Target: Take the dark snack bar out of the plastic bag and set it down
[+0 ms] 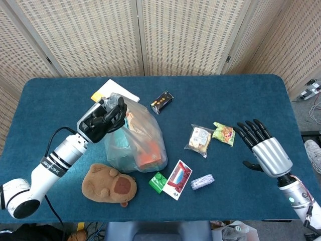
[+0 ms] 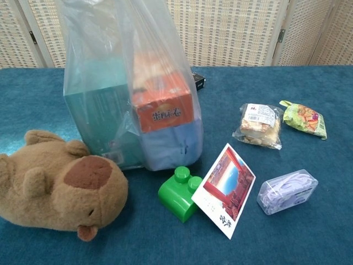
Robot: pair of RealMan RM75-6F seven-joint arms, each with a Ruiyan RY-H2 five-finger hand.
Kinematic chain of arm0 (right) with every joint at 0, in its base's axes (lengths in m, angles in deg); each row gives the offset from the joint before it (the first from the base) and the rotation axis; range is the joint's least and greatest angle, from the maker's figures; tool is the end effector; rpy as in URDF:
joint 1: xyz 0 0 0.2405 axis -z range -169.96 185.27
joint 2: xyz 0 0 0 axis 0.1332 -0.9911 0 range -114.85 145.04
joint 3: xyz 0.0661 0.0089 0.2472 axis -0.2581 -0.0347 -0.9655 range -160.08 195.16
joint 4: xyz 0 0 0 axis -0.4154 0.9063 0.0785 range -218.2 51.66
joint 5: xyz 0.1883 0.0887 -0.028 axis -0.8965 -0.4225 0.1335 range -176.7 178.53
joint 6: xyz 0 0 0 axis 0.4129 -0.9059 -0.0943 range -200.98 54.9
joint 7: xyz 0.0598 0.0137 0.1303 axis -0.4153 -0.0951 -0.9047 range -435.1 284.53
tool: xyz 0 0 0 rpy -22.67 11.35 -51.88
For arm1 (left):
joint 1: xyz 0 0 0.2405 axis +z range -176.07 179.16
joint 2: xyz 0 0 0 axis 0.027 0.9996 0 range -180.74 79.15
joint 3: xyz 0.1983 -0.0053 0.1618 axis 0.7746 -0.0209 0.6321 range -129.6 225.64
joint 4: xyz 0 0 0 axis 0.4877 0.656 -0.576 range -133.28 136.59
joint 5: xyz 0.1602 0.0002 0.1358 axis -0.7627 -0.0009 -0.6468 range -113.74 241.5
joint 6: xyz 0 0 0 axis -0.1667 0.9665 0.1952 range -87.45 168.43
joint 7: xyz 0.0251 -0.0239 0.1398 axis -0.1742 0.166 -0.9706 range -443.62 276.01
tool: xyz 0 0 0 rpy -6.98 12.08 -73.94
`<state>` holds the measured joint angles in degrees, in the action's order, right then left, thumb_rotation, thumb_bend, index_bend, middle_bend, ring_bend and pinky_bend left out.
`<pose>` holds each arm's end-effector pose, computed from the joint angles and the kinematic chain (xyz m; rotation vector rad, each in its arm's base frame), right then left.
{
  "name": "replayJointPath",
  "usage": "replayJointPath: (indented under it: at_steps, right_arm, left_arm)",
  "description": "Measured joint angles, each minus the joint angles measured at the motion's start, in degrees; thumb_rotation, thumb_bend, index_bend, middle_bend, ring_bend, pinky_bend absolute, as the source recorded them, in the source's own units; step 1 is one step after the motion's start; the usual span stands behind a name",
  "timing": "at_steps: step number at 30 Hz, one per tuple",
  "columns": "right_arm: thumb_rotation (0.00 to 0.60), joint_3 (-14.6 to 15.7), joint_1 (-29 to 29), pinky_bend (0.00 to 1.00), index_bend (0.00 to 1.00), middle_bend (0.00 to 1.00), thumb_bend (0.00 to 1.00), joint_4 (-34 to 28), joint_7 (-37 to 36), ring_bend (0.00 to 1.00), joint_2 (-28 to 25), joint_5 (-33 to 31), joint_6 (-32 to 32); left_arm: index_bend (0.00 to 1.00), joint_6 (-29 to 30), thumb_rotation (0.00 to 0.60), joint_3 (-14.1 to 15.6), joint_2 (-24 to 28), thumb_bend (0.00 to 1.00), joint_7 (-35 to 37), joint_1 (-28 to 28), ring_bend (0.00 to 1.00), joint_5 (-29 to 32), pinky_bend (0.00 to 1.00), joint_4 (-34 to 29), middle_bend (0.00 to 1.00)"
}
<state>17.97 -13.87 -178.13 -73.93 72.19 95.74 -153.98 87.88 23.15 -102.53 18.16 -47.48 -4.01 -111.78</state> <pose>-0.2411 -0.2456 0.1677 1.7667 -0.6250 1.0149 -0.0187 0.3487 0.1661 0.6243 2.1737 1.5549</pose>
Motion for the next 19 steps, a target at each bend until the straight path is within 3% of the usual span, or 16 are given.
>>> replayJointPath:
  at_steps: [7, 19]
  right_arm:
    - [0.6, 0.6, 2.7, 0.05, 0.0, 0.07, 0.0, 4.0, -2.8, 0.0, 3.1, -0.7, -1.1]
    - [0.6, 1.3, 5.7, 0.05, 0.0, 0.07, 0.0, 7.8, -6.7, 0.0, 5.4, -1.8, -0.9]
  left_arm:
    - [0.54, -0.4, 0.6, -4.7, 2.9, 0.47, -1.6, 2.0, 0.79, 2.4, 1.0, -1.4, 0.68]
    - [0.55, 2.7, 0.6, -10.4, 4.6, 0.47, -1.8, 5.5, 0.78, -1.7, 1.0, -0.4, 0.7]
